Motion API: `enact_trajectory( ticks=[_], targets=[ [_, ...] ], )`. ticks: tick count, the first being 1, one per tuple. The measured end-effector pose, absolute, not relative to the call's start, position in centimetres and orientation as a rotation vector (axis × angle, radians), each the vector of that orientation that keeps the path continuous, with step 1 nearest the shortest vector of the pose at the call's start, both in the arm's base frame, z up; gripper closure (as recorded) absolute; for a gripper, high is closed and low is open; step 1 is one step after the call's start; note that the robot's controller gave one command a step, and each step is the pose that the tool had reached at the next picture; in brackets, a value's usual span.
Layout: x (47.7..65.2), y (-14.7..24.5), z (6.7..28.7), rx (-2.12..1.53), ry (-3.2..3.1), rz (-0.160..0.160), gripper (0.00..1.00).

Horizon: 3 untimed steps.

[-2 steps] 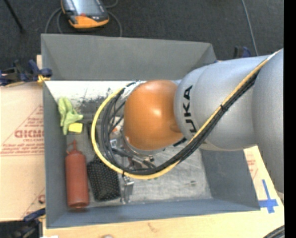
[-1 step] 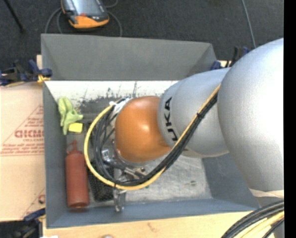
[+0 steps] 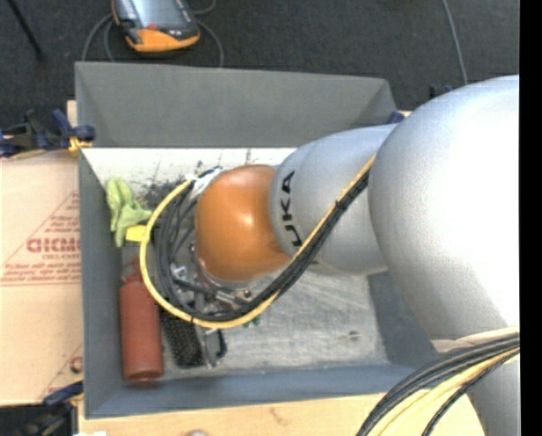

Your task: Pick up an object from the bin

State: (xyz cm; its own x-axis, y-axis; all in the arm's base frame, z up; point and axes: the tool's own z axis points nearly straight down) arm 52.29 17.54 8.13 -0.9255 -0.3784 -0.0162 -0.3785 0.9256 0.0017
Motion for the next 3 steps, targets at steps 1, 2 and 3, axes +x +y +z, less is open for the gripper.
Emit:
enact_trajectory(
  ticks=[1,2,3],
  targets=[
    [52.3,17.5,8.1,-0.601,3.068,0.007,1.00],
    [52.8,17.5,8.4,-0.471,3.104,0.008,1.00],
    [59.2,21.0,14.2,-0.688,3.198,-0.006,1.00]
  ],
)
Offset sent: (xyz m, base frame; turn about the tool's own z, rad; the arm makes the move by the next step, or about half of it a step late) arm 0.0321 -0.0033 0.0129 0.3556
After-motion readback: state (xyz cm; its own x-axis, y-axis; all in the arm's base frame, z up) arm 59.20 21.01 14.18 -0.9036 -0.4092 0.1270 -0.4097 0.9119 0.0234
